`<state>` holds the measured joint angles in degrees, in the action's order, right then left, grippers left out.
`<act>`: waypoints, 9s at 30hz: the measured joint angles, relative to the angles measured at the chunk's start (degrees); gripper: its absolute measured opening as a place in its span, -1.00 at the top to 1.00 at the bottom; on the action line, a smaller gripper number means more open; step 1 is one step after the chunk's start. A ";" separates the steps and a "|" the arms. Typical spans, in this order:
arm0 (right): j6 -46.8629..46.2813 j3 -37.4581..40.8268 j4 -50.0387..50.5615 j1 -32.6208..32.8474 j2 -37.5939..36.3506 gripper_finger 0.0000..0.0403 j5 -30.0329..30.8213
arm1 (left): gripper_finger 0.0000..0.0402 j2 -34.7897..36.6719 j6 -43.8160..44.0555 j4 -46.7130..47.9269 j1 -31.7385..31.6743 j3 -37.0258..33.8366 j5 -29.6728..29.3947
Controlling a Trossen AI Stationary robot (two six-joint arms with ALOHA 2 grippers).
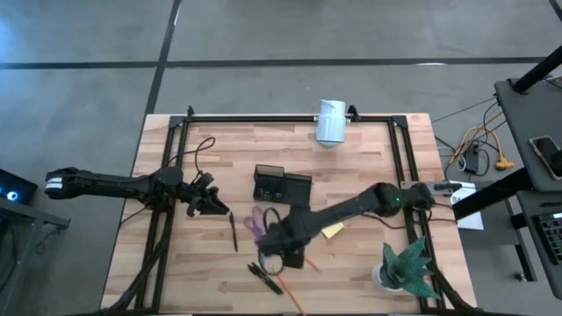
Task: Pick and place office supplies into organizer
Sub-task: Put the blue eraser into the desk organizer, then put the yellow sticky notes into the black desk organizer
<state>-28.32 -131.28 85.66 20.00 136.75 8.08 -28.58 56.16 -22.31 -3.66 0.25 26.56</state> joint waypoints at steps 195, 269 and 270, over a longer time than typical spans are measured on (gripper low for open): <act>-60.48 2.47 -10.24 9.66 -6.38 0.22 10.70 | 0.34 -7.61 -2.40 -19.48 -0.09 0.70 -3.57; -67.29 68.11 -32.53 -4.51 -41.18 0.31 -11.21 | 0.34 -16.64 -1.46 -24.18 -0.13 3.56 -1.83; -67.27 69.34 -32.48 -4.51 -41.14 0.28 -11.49 | 0.34 -16.96 -1.44 -24.15 -0.13 3.56 -2.07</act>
<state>-95.59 -61.95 53.19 15.49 95.61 -3.40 -45.54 54.72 -46.45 -3.79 3.81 24.49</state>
